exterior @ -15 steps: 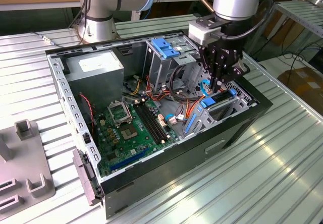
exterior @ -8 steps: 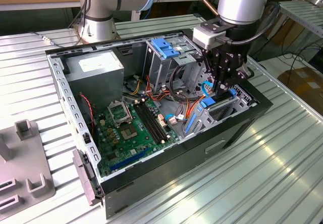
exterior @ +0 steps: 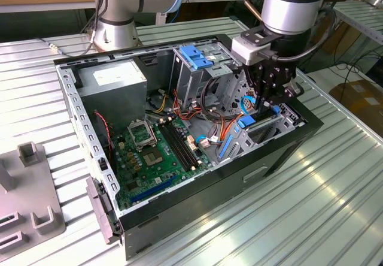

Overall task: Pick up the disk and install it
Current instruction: 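Insert the second disk wire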

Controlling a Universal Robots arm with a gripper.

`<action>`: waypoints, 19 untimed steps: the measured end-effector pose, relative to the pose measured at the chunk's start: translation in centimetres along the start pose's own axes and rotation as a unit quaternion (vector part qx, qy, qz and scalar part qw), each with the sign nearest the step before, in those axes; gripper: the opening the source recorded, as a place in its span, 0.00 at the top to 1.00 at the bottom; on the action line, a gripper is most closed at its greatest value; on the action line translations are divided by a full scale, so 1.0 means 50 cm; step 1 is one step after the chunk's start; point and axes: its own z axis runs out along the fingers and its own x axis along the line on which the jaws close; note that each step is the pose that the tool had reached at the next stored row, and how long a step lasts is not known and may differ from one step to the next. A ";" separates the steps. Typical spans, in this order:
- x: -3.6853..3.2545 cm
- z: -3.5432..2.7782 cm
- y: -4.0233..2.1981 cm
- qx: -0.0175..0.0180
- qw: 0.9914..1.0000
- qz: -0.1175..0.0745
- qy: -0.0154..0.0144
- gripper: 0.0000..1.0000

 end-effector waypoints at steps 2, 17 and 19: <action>0.005 0.001 0.000 0.000 1.000 0.002 -0.010 0.84; 0.020 0.013 0.002 0.002 0.999 0.007 -0.039 0.84; 0.020 0.014 0.002 0.003 0.999 0.007 -0.041 0.84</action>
